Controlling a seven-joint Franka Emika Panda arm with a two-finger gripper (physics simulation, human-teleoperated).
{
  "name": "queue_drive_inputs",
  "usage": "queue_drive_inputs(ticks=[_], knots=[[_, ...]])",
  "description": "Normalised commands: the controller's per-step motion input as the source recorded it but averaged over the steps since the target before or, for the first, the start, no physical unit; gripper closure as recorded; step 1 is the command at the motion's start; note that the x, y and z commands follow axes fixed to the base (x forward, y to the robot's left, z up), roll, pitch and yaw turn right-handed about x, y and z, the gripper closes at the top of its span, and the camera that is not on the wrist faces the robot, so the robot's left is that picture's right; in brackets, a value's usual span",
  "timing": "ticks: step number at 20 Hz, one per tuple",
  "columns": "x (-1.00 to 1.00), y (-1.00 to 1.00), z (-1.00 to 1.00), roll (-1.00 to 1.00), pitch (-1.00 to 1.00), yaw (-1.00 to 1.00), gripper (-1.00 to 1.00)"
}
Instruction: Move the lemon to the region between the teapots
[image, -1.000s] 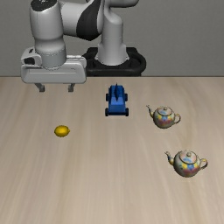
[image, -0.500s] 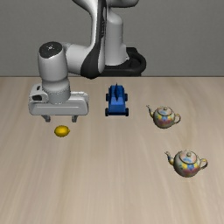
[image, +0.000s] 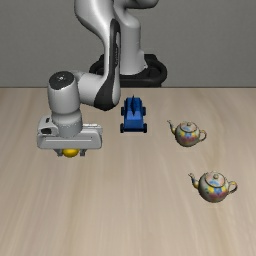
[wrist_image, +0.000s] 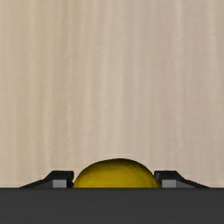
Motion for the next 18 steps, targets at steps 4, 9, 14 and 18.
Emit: queue_drive_inputs(ticks=[4, 9, 14, 18], knots=[[0.75, 0.25, 0.0, 0.0, 0.0, 0.0, 1.0], [0.0, 1.0, 0.0, 0.0, 0.0, 0.0, 1.0], [0.0, 1.0, 0.0, 0.0, 0.0, 0.0, 1.0], [0.0, 1.0, 0.0, 0.0, 0.0, 0.0, 1.0]])
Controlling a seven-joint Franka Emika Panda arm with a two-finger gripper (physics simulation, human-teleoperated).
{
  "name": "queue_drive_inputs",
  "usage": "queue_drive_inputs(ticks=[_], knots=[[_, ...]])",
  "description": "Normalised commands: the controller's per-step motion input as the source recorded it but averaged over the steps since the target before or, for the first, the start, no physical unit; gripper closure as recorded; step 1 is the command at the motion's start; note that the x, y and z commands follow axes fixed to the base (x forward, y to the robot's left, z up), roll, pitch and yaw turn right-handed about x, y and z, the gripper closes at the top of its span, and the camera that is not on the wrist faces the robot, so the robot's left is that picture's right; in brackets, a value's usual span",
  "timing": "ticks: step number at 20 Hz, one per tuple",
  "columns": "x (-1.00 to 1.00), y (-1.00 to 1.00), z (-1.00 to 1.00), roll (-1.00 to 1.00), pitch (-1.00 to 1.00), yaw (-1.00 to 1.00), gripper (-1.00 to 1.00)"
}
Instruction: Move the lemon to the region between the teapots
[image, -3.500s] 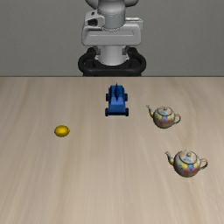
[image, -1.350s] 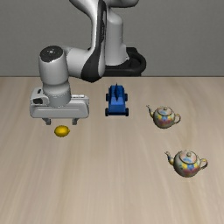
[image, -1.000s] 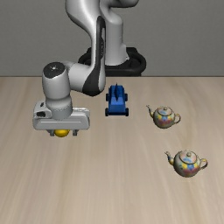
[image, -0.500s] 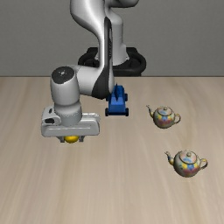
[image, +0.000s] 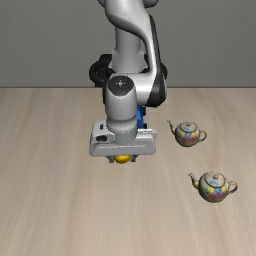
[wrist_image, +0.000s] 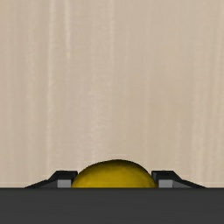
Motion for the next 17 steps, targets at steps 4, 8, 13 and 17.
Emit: queue_drive_inputs(ticks=[4, 8, 13, 17], knots=[[0.0, 1.0, 0.0, 0.0, 0.0, 0.0, 1.0], [0.0, 1.0, 0.0, 0.0, 0.0, 0.0, 1.0], [0.0, 1.0, 0.0, 0.0, 0.0, 0.0, 1.0], [0.0, 1.0, 0.0, 0.0, 0.0, 0.0, 1.0]])
